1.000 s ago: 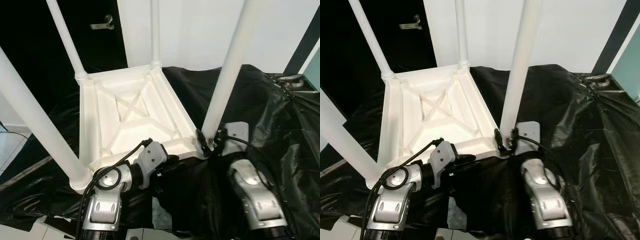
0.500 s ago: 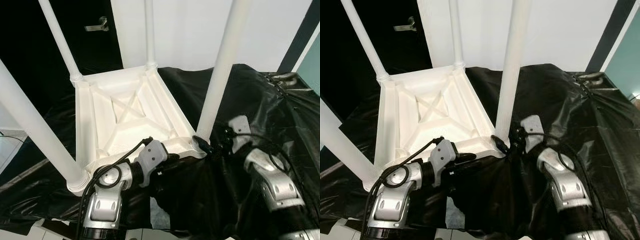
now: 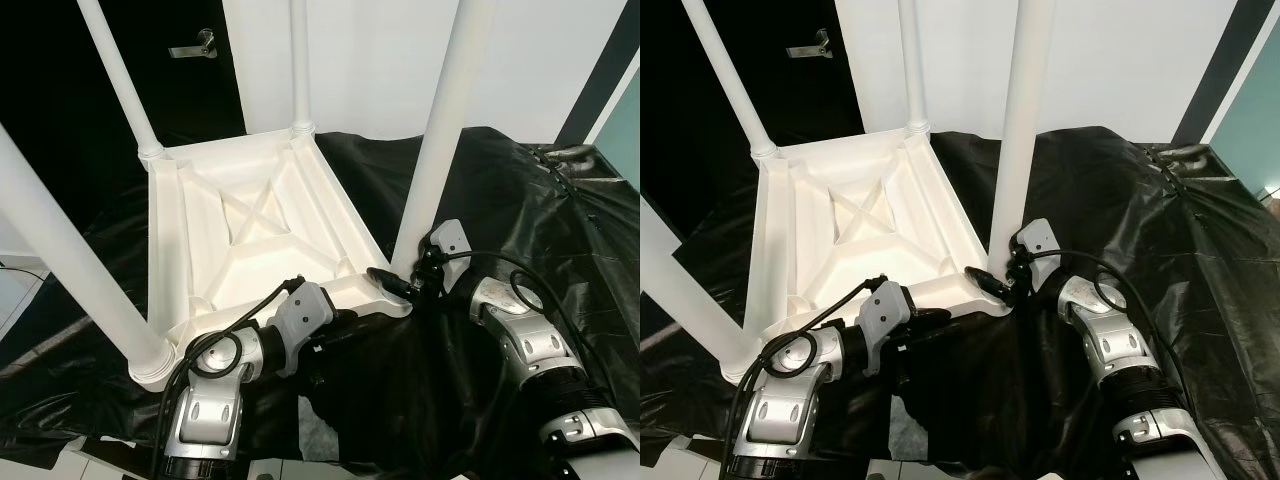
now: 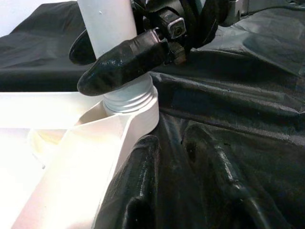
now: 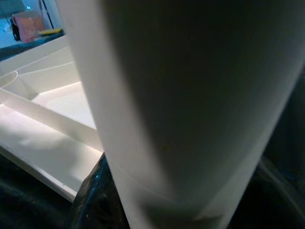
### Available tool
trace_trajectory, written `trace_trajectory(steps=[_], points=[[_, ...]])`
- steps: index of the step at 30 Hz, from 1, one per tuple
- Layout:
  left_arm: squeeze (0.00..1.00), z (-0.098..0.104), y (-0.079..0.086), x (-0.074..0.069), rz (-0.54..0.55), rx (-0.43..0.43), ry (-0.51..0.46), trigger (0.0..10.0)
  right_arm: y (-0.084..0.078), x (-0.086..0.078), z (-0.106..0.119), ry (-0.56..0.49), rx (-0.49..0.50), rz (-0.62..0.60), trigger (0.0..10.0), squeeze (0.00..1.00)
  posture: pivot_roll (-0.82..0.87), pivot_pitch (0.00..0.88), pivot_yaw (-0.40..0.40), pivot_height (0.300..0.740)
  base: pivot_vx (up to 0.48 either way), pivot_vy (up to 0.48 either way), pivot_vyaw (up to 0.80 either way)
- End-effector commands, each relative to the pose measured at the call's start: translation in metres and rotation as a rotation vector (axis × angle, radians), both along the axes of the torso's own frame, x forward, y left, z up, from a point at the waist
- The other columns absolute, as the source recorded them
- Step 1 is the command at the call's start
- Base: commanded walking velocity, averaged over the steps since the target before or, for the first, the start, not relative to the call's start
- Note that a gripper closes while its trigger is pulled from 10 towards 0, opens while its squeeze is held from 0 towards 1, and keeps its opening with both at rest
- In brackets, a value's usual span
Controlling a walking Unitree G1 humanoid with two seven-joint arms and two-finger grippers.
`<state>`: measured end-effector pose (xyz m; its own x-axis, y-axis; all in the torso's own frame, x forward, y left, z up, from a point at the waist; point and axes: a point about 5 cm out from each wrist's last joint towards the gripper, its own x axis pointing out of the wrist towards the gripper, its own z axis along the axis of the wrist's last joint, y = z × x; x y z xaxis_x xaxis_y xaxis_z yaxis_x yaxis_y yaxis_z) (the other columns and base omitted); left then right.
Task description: Building children table
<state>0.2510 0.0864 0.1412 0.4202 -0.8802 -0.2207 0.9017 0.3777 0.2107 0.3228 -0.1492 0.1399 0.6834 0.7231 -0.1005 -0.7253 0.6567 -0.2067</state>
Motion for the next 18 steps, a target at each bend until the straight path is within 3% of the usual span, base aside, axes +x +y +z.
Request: trace_trajectory(steps=[1,3,8,10,11,13,15,16,17,18], points=[[0.00,0.002,0.006,0.009,0.237,-0.019,-0.070,10.0,0.001,-0.002,-0.006,0.026,-0.020,0.005,0.0,0.00,0.07,0.000,-0.030,0.740,0.000,0.000,0.00],[0.00,0.001,0.004,0.008,0.235,-0.022,-0.068,10.0,0.002,-0.006,-0.008,0.018,-0.051,-0.048,0.0,0.00,0.06,0.000,-0.029,0.740,0.000,0.000,0.00],[0.00,0.000,0.002,0.007,0.221,-0.025,-0.064,10.0,0.004,-0.009,-0.011,0.022,-0.022,-0.176,0.0,0.00,0.05,0.000,-0.018,0.740,0.000,0.000,0.00],[0.00,0.000,0.002,0.007,0.221,-0.025,-0.064,10.0,0.004,-0.009,-0.011,0.022,-0.022,-0.176,0.0,0.00,0.05,0.000,-0.018,0.740,0.000,0.000,0.00],[0.00,0.000,0.001,0.007,0.211,-0.023,-0.061,10.0,0.009,-0.013,-0.011,0.035,0.026,-0.313,0.0,0.00,0.05,0.000,-0.017,0.740,0.000,0.000,0.00],[0.00,0.000,0.001,0.007,0.211,-0.023,-0.061,10.0,0.009,-0.013,-0.011,0.035,0.026,-0.313,0.0,0.00,0.05,0.000,-0.017,0.740,0.000,0.000,0.00],[0.00,-0.001,0.000,0.007,0.205,-0.022,-0.059,10.0,0.016,-0.018,-0.012,0.036,0.064,-0.447,0.0,0.00,0.05,0.000,-0.016,0.740,0.000,0.000,0.00],[0.00,-0.001,0.000,0.007,0.205,-0.022,-0.059,10.0,0.016,-0.018,-0.012,0.036,0.064,-0.447,0.0,0.00,0.05,0.000,-0.016,0.740,0.000,0.000,0.00],[0.00,-0.001,0.000,0.006,0.202,-0.020,-0.058,10.0,0.024,-0.023,-0.013,0.023,0.081,-0.563,0.0,0.00,0.05,0.000,-0.017,0.740,0.000,0.000,0.00],[0.00,-0.001,0.001,0.006,0.201,-0.020,-0.058,10.0,0.028,-0.026,-0.014,0.028,0.097,-0.601,0.0,0.00,0.05,0.000,-0.018,0.740,0.000,0.000,0.00]])
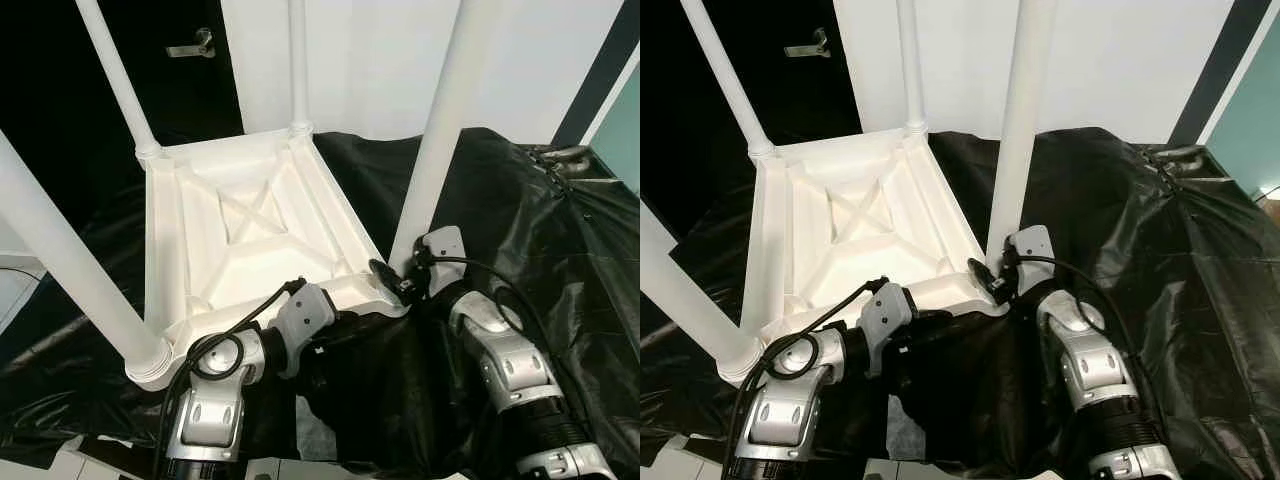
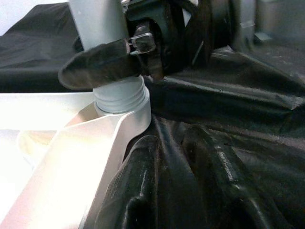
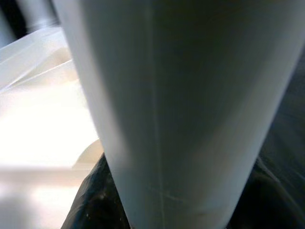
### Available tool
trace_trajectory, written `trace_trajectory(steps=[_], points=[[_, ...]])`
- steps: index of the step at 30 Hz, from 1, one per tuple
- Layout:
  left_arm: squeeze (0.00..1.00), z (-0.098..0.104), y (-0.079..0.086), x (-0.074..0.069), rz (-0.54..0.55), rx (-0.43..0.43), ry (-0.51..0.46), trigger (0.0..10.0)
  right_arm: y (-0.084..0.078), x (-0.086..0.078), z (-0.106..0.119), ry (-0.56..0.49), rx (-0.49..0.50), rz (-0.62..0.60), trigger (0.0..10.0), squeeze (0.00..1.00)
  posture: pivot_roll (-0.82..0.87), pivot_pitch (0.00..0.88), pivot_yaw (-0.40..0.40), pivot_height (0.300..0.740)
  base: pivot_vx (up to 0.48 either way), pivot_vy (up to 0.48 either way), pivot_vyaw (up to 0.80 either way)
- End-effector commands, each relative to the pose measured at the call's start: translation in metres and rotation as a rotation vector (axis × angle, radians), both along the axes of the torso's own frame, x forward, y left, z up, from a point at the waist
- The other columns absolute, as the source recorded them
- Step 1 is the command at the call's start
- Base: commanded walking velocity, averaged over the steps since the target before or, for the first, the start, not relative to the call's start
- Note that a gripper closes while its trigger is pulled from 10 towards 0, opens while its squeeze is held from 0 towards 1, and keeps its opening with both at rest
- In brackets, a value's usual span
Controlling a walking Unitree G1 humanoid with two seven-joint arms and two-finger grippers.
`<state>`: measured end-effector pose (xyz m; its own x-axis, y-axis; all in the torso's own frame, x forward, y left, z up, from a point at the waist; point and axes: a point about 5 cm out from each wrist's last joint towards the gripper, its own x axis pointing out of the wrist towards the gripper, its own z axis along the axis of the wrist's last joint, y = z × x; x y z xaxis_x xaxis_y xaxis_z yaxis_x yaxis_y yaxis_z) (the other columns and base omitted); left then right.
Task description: Building children table
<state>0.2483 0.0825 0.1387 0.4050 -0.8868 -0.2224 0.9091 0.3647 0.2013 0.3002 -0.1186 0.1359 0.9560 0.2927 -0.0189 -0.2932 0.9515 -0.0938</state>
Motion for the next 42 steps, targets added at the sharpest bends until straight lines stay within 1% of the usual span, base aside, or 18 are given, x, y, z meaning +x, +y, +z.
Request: trace_trajectory(steps=[1,4,6,10,11,16,17,18,19,21,25,27,29,31,32,36,38,42], points=[[0.00,0.002,0.005,0.009,0.215,-0.017,-0.066,10.0,-0.001,-0.005,-0.011,0.052,-0.026,-0.105,0.0,0.00,0.05,0.000,-0.018,0.740,0.000,0.000,0.00],[0.00,0.002,0.005,0.008,0.216,-0.016,-0.067,10.0,0.007,-0.009,-0.014,0.074,0.013,-0.136,0.0,0.00,0.06,0.000,-0.021,0.740,0.000,0.000,0.00],[0.00,0.002,0.006,0.008,0.218,-0.015,-0.066,10.0,0.022,-0.013,-0.014,0.082,0.066,-0.103,0.0,0.00,0.06,0.000,-0.021,0.740,0.000,0.000,0.00],[0.00,0.002,0.007,0.008,0.219,-0.014,-0.065,10.0,0.032,-0.017,-0.008,0.058,0.052,-0.061,0.0,0.00,0.05,0.000,-0.018,0.740,0.000,0.000,0.00],[0.00,0.002,0.006,0.007,0.215,-0.014,-0.064,10.0,0.030,-0.017,-0.005,0.048,0.048,-0.069,10.0,0.00,0.05,0.000,-0.015,0.740,0.000,0.000,0.00],[0.00,0.002,0.005,0.008,0.208,-0.013,-0.064,10.0,0.019,-0.016,-0.001,0.043,0.038,-0.112,10.0,0.00,0.05,0.000,-0.014,0.740,0.000,0.000,0.00],[0.00,0.002,0.005,0.008,0.209,-0.014,-0.065,10.0,0.016,-0.015,-0.001,0.038,0.034,-0.113,10.0,0.14,0.05,0.000,-0.014,0.740,0.000,0.000,0.00],[0.00,0.002,0.005,0.008,0.209,-0.014,-0.065,10.0,0.016,-0.015,-0.001,0.038,0.034,-0.113,10.0,0.14,0.05,0.000,-0.014,0.740,0.000,0.000,0.00],[0.00,0.002,0.005,0.008,0.209,-0.014,-0.065,10.0,0.012,-0.015,-0.001,0.036,0.031,-0.114,10.0,1.00,0.05,0.000,-0.013,0.740,0.000,0.000,0.00],[0.00,0.002,0.005,0.008,0.209,-0.015,-0.065,10.0,0.010,-0.014,-0.001,0.035,0.029,-0.115,10.0,1.00,0.05,0.000,-0.013,0.740,0.000,0.000,0.00],[0.00,0.002,0.005,0.008,0.210,-0.015,-0.066,10.0,-0.009,-0.014,0.002,0.020,0.019,0.002,10.0,1.00,0.05,0.000,-0.009,0.740,0.000,0.000,0.00],[0.00,0.002,0.005,0.008,0.210,-0.015,-0.066,10.0,-0.009,-0.014,0.002,0.020,0.019,0.002,10.0,1.00,0.05,0.000,-0.009,0.740,0.000,0.000,0.00],[0.00,0.002,0.005,0.008,0.211,-0.015,-0.066,10.0,-0.018,-0.014,0.003,0.010,-0.003,0.073,10.0,1.00,0.05,0.000,-0.008,0.740,0.000,0.000,0.00],[0.00,0.003,0.006,0.008,0.212,-0.015,-0.066,10.0,-0.022,-0.013,0.004,0.002,-0.015,0.103,10.0,1.00,0.05,0.000,-0.008,0.740,0.000,0.000,0.00],[0.00,0.003,0.006,0.008,0.214,-0.015,-0.065,10.0,-0.026,-0.012,0.006,-0.001,-0.029,0.158,10.0,0.00,0.04,0.000,-0.006,0.740,0.000,0.000,0.00],[0.00,0.003,0.006,0.009,0.217,-0.016,-0.065,10.0,-0.033,-0.010,0.006,0.005,-0.046,0.243,10.0,0.00,0.05,0.000,-0.005,0.740,0.000,0.000,0.00],[0.00,0.003,0.007,0.010,0.221,-0.019,-0.067,10.0,-0.034,-0.002,0.008,0.003,-0.085,0.351,10.0,0.00,0.05,0.000,-0.002,0.740,0.000,0.000,0.00],[0.00,0.004,0.007,0.011,0.222,-0.018,-0.068,10.0,-0.031,0.004,0.008,-0.003,-0.122,0.409,10.0,0.00,0.05,0.000,-0.001,0.740,0.000,0.000,0.00]])
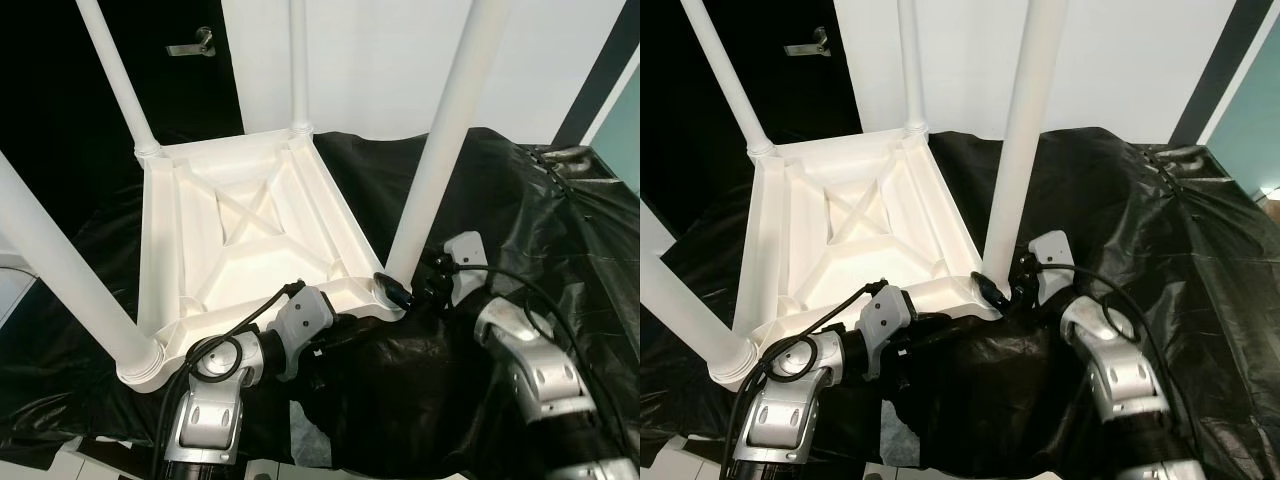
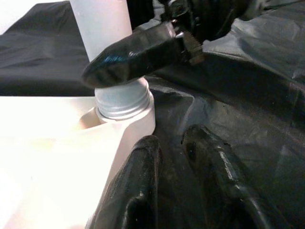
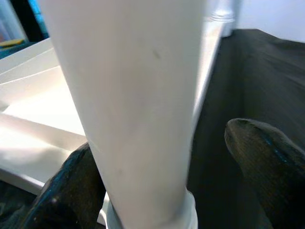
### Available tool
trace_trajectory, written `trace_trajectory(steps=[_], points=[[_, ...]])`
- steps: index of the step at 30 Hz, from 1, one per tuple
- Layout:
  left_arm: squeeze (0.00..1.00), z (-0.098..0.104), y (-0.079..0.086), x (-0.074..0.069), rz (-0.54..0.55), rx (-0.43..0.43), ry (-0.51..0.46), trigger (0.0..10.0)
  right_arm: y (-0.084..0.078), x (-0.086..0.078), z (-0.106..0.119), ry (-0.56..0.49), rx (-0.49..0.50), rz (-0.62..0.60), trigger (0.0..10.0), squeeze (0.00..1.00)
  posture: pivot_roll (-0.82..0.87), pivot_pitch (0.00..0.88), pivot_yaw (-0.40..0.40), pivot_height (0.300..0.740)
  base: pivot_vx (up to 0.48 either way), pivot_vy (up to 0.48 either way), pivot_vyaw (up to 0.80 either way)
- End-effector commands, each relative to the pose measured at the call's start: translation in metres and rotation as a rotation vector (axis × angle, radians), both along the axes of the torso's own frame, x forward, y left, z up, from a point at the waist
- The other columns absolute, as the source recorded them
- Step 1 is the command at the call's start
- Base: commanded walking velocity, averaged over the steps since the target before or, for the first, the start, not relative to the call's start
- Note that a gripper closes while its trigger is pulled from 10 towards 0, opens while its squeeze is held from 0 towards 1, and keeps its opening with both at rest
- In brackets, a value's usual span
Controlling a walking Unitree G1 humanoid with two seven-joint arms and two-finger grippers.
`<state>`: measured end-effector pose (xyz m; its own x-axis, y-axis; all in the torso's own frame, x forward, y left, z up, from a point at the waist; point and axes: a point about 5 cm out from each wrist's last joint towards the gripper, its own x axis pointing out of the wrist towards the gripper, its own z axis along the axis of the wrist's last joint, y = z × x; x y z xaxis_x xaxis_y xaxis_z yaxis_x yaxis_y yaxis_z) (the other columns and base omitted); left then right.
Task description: Building children table
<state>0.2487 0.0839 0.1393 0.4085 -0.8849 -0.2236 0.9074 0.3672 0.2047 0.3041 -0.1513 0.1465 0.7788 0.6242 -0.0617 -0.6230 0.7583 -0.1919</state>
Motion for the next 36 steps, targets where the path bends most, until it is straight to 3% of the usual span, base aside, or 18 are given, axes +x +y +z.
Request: trace_trajectory(steps=[1,6,7,8,17,22,28,30,32,36], points=[[0.00,0.003,0.005,0.010,0.218,-0.021,-0.066,10.0,0.001,0.000,-0.003,0.004,-0.014,0.026,10.0,0.00,0.05,0.000,-0.001,0.740,0.000,0.000,0.00],[0.00,0.005,0.007,0.011,0.223,-0.019,-0.071,10.0,0.006,0.008,-0.004,0.001,-0.063,0.090,10.0,0.00,0.06,0.000,-0.005,0.740,0.000,0.000,0.00],[0.00,0.005,0.008,0.011,0.226,-0.019,-0.073,10.0,0.006,0.008,-0.005,0.005,-0.064,0.104,2.2,0.00,0.06,0.000,-0.008,0.740,0.000,0.000,0.00],[0.00,0.005,0.008,0.011,0.230,-0.019,-0.073,10.0,0.006,0.008,-0.005,0.009,-0.063,0.114,0.0,0.00,0.06,0.000,-0.008,0.740,0.000,0.000,0.00],[0.00,0.005,0.008,0.011,0.234,-0.021,-0.074,10.0,0.004,0.006,-0.007,0.007,-0.057,0.103,0.0,0.00,0.06,0.000,-0.008,0.740,0.000,0.000,0.00],[0.00,0.005,0.007,0.011,0.224,-0.021,-0.072,10.0,0.000,0.003,-0.005,-0.018,-0.056,-0.144,0.0,0.00,0.04,0.000,0.001,0.740,0.000,0.000,0.00],[0.00,0.004,0.006,0.011,0.219,-0.021,-0.070,10.0,0.003,-0.002,-0.011,0.010,-0.010,-0.329,0.0,0.00,0.04,0.000,0.004,0.740,0.000,0.000,0.00],[0.00,0.005,0.006,0.011,0.218,-0.022,-0.070,10.0,0.008,-0.006,-0.013,0.015,0.007,-0.376,0.0,0.00,0.04,0.000,0.005,0.740,0.000,0.000,0.00],[0.00,0.004,0.007,0.010,0.216,-0.020,-0.066,10.0,0.023,-0.013,-0.020,0.034,0.039,-0.456,0.0,0.00,0.04,0.000,0.005,0.740,0.000,0.000,0.00],[0.00,0.004,0.007,0.010,0.216,-0.018,-0.065,10.0,0.034,-0.016,-0.023,0.047,0.063,-0.497,0.0,0.00,0.04,0.000,0.005,0.740,0.000,0.000,0.00]])
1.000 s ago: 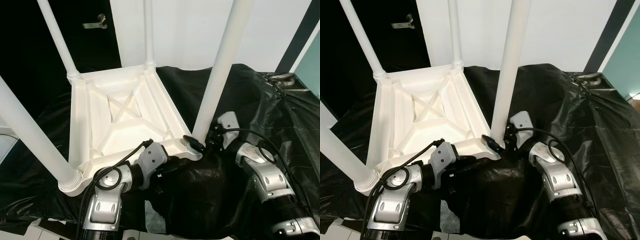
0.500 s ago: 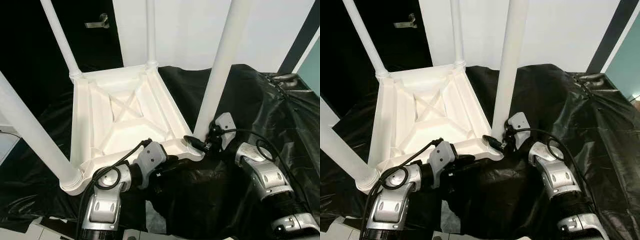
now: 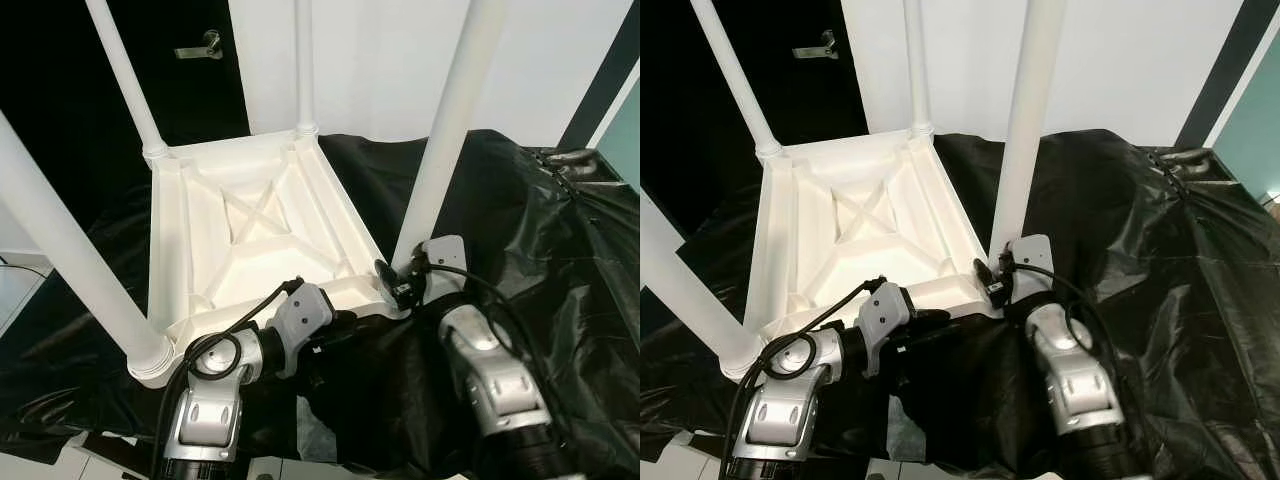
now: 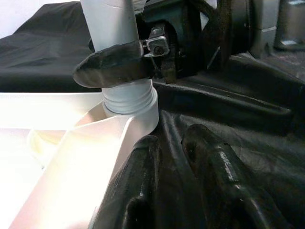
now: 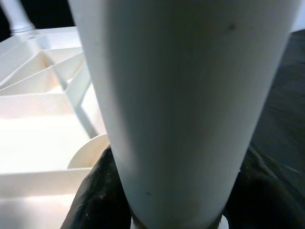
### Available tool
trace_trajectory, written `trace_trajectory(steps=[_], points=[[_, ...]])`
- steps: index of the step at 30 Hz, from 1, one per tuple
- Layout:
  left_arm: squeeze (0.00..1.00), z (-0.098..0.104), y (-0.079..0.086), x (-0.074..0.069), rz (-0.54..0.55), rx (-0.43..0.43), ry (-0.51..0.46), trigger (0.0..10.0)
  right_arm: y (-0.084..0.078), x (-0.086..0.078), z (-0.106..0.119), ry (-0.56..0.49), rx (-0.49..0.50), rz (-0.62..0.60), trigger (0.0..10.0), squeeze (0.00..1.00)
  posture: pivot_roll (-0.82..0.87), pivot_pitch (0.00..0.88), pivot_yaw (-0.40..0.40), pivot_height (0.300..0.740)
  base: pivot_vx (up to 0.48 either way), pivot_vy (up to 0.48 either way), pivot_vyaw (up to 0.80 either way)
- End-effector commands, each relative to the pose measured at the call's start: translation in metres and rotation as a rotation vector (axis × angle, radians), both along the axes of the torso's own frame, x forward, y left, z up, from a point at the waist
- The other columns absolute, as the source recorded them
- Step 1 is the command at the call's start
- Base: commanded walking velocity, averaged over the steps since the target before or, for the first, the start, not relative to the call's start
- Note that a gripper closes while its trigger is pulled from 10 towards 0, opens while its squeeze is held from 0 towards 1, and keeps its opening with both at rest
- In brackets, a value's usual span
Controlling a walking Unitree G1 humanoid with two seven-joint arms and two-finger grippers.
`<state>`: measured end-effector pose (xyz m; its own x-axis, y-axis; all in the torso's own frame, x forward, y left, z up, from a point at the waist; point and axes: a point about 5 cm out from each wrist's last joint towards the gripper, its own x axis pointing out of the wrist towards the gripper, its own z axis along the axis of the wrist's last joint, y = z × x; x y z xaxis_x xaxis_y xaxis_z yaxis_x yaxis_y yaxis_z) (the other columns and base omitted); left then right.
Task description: Building children table
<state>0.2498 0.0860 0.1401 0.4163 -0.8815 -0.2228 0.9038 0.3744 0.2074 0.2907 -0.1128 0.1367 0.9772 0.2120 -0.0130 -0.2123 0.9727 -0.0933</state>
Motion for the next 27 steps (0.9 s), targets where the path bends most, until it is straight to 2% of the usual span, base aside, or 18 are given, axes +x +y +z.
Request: trace_trajectory(steps=[1,3,4,5,6,7,13,14,18,19,20,24,25,27], points=[[0.00,0.003,0.005,0.009,0.209,-0.019,-0.062,10.0,0.001,-0.004,-0.013,0.069,-0.009,-0.050,0.0,0.00,0.05,0.000,0.004,0.740,0.000,0.000,0.00],[0.00,0.004,0.005,0.009,0.210,-0.021,-0.063,10.0,0.007,-0.007,-0.010,0.070,0.018,-0.076,0.0,0.00,0.05,0.000,0.008,0.740,0.000,0.000,0.00],[0.00,0.004,0.005,0.009,0.210,-0.022,-0.061,10.0,0.008,-0.007,-0.007,0.065,0.034,-0.073,2.9,0.00,0.04,0.000,0.010,0.740,0.000,0.000,0.00],[0.00,0.004,0.005,0.009,0.206,-0.021,-0.062,10.0,0.007,-0.007,-0.005,0.056,0.040,-0.070,8.2,0.00,0.04,0.000,0.010,0.740,0.000,0.000,0.00],[0.00,0.004,0.005,0.009,0.206,-0.021,-0.062,10.0,0.007,-0.007,-0.005,0.056,0.040,-0.070,8.2,0.00,0.04,0.000,0.010,0.740,0.000,0.000,0.00],[0.00,0.004,0.004,0.009,0.203,-0.020,-0.062,10.0,0.006,-0.007,-0.003,0.051,0.044,-0.069,10.0,0.00,0.04,0.000,0.010,0.740,0.000,0.000,0.00],[0.00,0.004,0.004,0.010,0.203,-0.019,-0.063,10.0,0.002,-0.007,0.004,0.035,0.050,-0.055,10.0,0.00,0.04,0.000,0.006,0.740,0.000,0.000,0.00],[0.00,0.004,0.004,0.009,0.208,-0.026,-0.070,10.0,-0.003,-0.008,0.011,-0.004,0.063,0.009,10.0,1.00,0.04,0.000,0.003,0.740,0.000,0.000,0.00],[0.00,0.004,0.005,0.011,0.232,-0.039,-0.068,10.0,-0.008,-0.009,0.014,-0.022,0.070,0.079,10.0,1.00,0.04,0.000,0.002,0.740,0.000,0.000,0.00],[0.00,0.005,0.006,0.012,0.237,-0.038,-0.072,10.0,-0.012,-0.009,0.015,-0.034,0.074,0.116,10.0,0.18,0.04,0.000,0.002,0.740,0.000,0.000,0.00],[0.00,0.006,0.007,0.013,0.242,-0.034,-0.079,10.0,-0.015,-0.009,0.017,-0.045,0.069,0.154,10.0,0.00,0.04,0.000,0.002,0.740,0.000,0.000,0.00],[0.00,0.005,0.011,0.016,0.252,-0.018,-0.088,10.0,-0.021,-0.010,0.014,-0.048,0.012,0.284,10.0,0.00,0.04,0.000,0.005,0.740,0.000,0.000,0.00],[0.00,0.005,0.011,0.016,0.252,-0.018,-0.088,10.0,-0.021,-0.010,0.014,-0.048,0.012,0.284,10.0,0.00,0.04,0.000,0.005,0.740,0.000,0.000,0.00],[0.00,0.005,0.014,0.018,0.258,-0.009,-0.094,10.0,-0.027,-0.009,0.010,-0.037,-0.014,0.373,10.0,0.00,0.04,0.000,0.010,0.740,0.000,0.000,0.00]])
